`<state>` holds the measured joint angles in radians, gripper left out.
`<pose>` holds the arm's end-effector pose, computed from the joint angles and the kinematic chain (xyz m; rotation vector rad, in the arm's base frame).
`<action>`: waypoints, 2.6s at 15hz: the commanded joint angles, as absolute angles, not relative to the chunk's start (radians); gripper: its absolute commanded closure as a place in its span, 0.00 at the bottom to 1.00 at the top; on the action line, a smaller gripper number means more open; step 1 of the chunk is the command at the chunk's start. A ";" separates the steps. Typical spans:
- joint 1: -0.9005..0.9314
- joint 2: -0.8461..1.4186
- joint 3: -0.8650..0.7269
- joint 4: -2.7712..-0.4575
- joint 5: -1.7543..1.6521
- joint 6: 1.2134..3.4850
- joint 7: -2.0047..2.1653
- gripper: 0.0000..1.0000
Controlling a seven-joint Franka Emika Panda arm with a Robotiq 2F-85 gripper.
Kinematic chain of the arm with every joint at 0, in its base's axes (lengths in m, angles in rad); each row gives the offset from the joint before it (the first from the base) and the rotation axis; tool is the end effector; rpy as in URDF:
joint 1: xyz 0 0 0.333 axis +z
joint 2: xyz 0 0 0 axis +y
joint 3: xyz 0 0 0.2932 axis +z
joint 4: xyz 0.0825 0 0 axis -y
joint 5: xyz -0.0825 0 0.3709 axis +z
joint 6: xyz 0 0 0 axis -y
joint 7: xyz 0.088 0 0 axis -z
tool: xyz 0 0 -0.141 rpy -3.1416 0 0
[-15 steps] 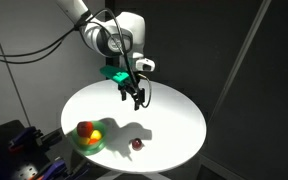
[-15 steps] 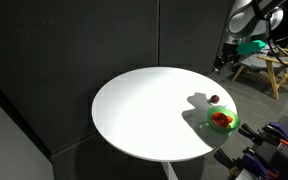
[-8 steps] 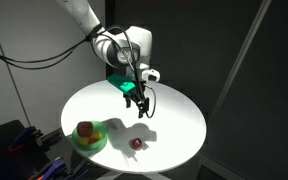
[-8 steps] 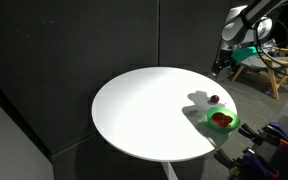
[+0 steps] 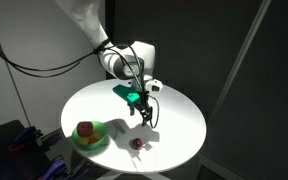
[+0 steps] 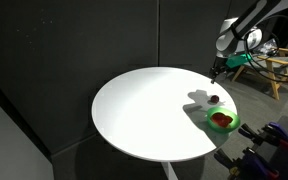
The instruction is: Put the plum in the bowl
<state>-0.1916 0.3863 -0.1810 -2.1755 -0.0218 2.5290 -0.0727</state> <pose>0.5046 -0.2019 0.1681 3.0406 -0.4126 -0.0679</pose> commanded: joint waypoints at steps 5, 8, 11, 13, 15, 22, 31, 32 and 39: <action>-0.207 0.472 -0.175 -2.113 -0.007 2.539 -0.053 0.00; -0.200 0.463 -0.176 -2.132 -0.023 2.536 -0.057 0.00; -0.201 0.463 -0.177 -2.129 -0.023 2.536 -0.055 0.00; -0.200 0.463 -0.177 -2.129 -0.023 2.536 -0.054 0.00; -0.200 0.463 -0.177 -2.129 -0.023 2.536 -0.054 0.00; -0.219 0.531 -0.163 -2.101 0.001 2.560 -0.067 0.00; -0.256 0.640 -0.136 -2.040 0.038 2.615 -0.076 0.00; -0.259 0.650 -0.137 -2.031 0.038 2.611 -0.074 0.00; -0.273 0.697 -0.141 -1.985 0.033 2.605 -0.072 0.00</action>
<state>-0.2516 0.6751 -0.1533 -2.0194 0.0169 2.6129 -0.0597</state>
